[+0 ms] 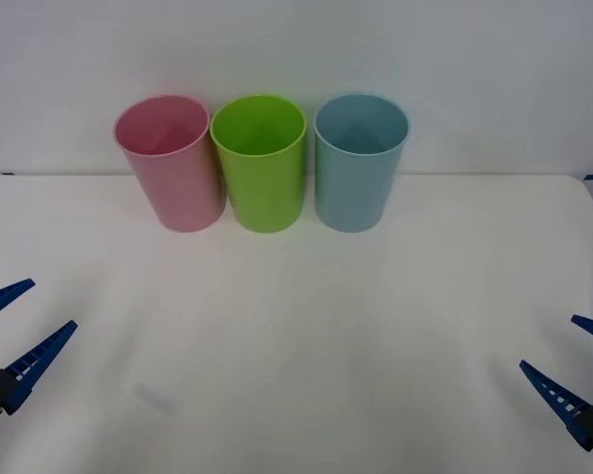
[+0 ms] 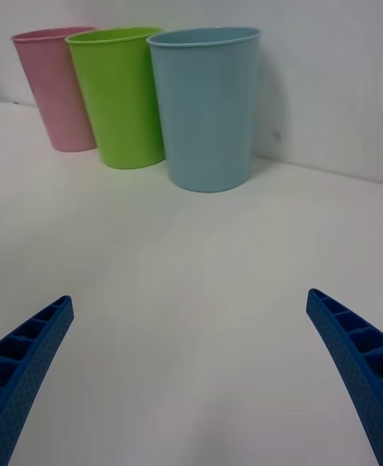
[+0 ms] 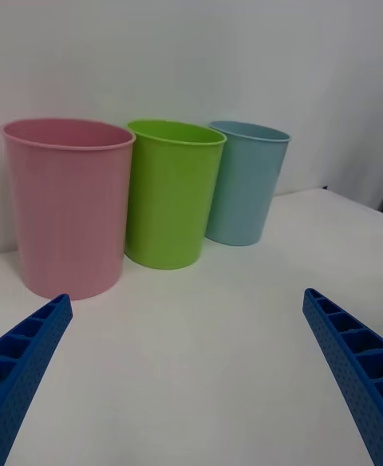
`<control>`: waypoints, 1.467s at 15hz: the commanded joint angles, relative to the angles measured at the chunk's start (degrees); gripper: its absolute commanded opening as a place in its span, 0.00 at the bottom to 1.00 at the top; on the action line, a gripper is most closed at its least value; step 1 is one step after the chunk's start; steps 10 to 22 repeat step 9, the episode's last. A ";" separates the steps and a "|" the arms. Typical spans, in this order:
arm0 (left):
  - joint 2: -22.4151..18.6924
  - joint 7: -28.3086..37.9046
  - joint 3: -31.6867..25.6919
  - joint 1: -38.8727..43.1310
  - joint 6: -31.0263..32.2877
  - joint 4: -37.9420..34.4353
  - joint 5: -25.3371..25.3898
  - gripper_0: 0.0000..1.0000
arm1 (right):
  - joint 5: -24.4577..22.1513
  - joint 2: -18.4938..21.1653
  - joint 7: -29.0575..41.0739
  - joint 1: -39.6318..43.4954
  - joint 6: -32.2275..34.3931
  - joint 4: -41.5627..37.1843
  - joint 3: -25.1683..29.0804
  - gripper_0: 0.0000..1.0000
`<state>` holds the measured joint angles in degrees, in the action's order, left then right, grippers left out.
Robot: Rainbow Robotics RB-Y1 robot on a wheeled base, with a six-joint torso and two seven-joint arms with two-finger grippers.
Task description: Grasp the object on the table and drop it into the matching bin: aluminum can to the light blue bin, PET bottle to the pink bin.
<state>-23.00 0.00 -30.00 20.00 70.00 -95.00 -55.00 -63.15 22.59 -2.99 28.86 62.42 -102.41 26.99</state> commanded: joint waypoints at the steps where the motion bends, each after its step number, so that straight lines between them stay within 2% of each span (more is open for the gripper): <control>1: 0.00 0.00 0.00 0.00 0.00 0.00 0.00 1.00 | 1.98 0.00 -0.09 2.43 -0.02 0.01 0.17 1.00; 3: 0.00 0.00 0.00 0.00 0.00 0.00 0.00 1.00 | 3.30 0.00 -0.09 3.92 -0.02 0.19 -0.10 1.00; 22: 0.00 0.00 0.00 0.00 0.00 0.00 0.00 1.00 | 3.39 0.00 -0.09 4.80 -0.29 0.19 -0.36 1.00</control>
